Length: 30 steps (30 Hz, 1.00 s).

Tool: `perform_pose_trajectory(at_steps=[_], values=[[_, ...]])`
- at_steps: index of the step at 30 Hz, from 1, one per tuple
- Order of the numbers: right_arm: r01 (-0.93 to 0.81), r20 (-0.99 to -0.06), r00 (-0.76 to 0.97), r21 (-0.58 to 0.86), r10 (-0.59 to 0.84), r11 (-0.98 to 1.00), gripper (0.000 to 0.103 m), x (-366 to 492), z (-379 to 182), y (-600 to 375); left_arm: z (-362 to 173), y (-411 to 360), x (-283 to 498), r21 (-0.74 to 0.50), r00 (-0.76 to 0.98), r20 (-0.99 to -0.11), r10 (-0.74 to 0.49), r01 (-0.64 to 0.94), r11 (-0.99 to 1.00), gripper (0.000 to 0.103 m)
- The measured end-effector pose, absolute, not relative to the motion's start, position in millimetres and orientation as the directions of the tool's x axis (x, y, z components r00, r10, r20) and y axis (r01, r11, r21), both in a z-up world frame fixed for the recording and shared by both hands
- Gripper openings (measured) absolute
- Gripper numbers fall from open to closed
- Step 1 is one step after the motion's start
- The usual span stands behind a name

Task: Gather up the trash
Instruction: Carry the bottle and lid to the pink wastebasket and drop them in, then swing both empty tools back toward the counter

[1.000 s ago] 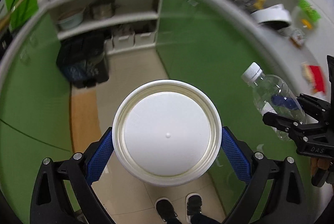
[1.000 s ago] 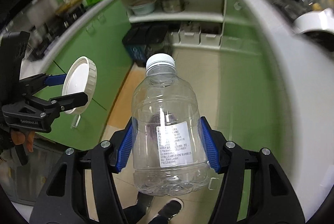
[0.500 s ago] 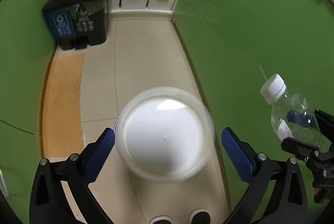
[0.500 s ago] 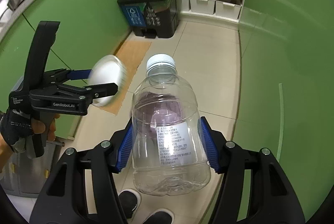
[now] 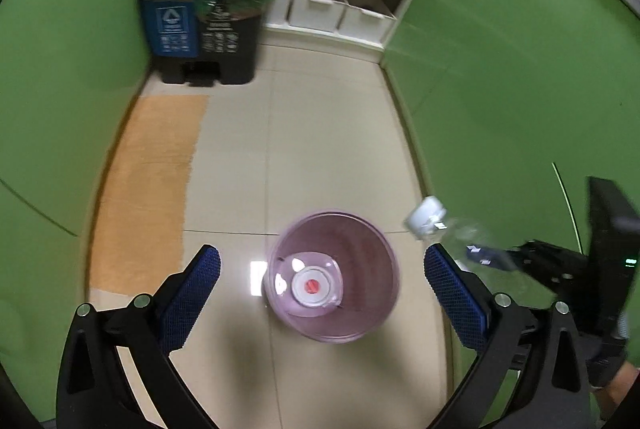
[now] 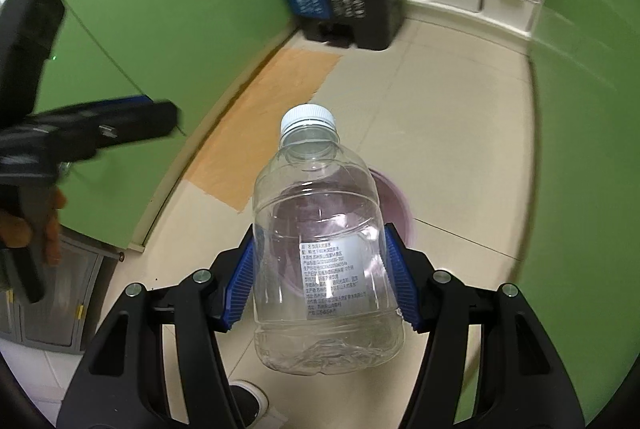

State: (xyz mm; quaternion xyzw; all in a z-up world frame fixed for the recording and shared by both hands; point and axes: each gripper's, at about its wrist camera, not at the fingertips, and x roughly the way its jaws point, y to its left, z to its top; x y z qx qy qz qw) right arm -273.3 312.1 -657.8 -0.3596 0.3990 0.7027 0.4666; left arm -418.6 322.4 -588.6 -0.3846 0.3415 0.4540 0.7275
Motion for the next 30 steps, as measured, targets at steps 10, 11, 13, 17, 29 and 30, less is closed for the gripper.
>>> perform_pose_trajectory(at_steps=[10, 11, 13, 17, 29, 30], values=[[-0.956, -0.877, -0.263, 0.182, 0.401, -0.230, 0.100, -290.8, -676.6, 327.7, -590.7, 317.1, -447.9, -0.240, 0.336, -0.832, 0.442, -0.936, 0.259, 0.098], [-0.959, -0.878, -0.256, 0.177, 0.403, -0.223, 0.100, -289.5, -670.7, 325.2, -588.8, 316.5, -446.5, -0.241, 0.337, -0.833, 0.438, -0.935, 0.261, 0.098], [-0.965, -0.880, -0.238, 0.166, 0.412, -0.203, 0.100, -285.9, -649.0, 316.7, -576.4, 310.5, -440.8, -0.241, 0.344, -0.836, 0.428, -0.930, 0.276, 0.098], [-0.976, -0.880, -0.204, 0.148, 0.430, -0.159, 0.100, -278.1, -576.9, 294.5, -532.7, 294.0, -429.6, -0.254, 0.363, -0.839, 0.405, -0.920, 0.297, 0.098], [-0.983, -0.825, -0.112, 0.173, 0.554, 0.058, 0.100, -225.5, -243.8, 170.0, -239.8, 207.7, -372.4, -0.205, 0.407, -0.836, 0.367, -0.853, 0.480, 0.098], [-0.982, -0.819, -0.100, 0.171, 0.565, 0.074, 0.100, -219.7, -221.0, 159.5, -208.5, 198.6, -365.3, -0.188, 0.408, -0.834, 0.371, -0.843, 0.504, 0.098]])
